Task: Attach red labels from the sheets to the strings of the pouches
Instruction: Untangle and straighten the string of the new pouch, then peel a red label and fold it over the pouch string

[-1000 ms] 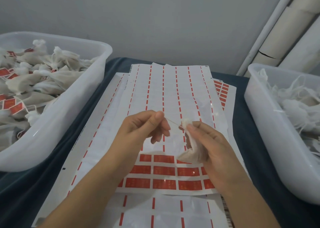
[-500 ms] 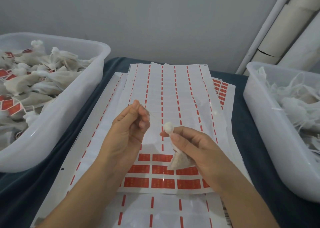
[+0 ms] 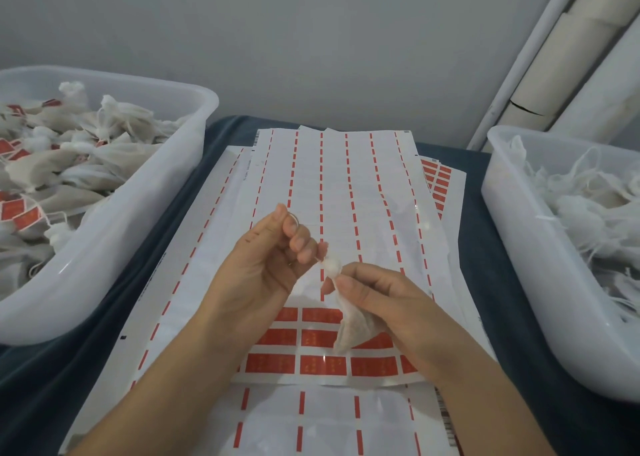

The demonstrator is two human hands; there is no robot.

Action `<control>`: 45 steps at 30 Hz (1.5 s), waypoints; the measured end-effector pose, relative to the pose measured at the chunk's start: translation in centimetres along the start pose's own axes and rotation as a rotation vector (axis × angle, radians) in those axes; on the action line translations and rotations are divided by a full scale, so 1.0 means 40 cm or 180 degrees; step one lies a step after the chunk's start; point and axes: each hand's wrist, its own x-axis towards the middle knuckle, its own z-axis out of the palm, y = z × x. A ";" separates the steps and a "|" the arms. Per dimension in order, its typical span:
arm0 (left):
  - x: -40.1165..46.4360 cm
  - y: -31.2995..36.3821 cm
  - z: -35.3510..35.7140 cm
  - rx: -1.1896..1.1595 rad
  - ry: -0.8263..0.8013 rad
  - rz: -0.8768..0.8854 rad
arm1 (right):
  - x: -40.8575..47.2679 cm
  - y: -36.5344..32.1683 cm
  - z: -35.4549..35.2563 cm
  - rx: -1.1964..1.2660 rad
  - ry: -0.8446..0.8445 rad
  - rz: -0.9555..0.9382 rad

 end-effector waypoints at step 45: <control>-0.077 -0.088 0.065 0.4244 -0.0305 0.1318 | -0.059 -0.018 -0.131 0.1697 0.0665 -0.0076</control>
